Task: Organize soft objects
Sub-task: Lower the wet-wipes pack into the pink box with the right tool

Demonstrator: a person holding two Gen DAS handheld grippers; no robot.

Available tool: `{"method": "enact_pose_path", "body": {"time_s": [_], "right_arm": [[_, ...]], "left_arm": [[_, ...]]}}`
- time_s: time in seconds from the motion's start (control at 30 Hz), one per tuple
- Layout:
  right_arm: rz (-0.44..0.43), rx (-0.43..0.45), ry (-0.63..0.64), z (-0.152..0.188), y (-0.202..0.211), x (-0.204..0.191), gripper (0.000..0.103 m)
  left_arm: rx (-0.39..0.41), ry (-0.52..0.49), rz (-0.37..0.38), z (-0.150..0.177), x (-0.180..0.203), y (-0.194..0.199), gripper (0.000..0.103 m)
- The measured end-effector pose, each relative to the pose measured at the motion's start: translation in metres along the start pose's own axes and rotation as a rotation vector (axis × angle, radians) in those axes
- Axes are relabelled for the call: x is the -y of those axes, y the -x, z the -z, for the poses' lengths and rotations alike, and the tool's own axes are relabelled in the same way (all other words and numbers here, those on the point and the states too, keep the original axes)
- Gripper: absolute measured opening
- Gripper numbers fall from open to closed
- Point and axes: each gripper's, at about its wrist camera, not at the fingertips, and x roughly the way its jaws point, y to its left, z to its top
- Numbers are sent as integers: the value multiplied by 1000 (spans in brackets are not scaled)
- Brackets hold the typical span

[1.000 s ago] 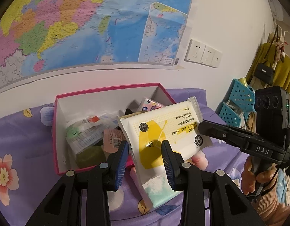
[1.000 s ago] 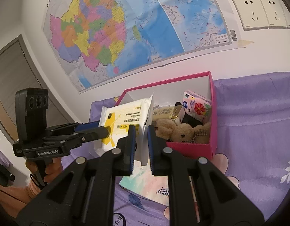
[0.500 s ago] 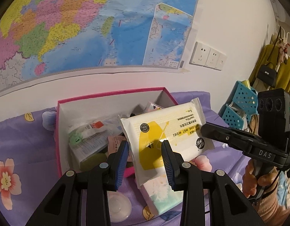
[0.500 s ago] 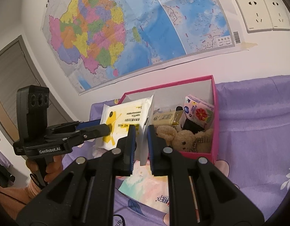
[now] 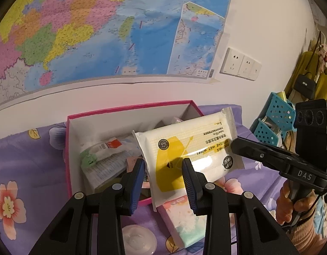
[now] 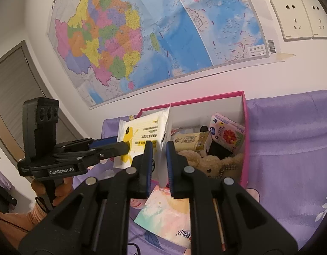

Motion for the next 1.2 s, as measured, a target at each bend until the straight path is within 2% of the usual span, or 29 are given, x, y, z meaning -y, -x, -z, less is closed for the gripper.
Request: {"method": "enact_pose_path", "body": {"time_s": [1.2], "right_arm": [[-9, 15, -15, -11, -14, 4, 16]], "left_arm": [[-27, 23, -32, -11, -10, -12, 35]]}}
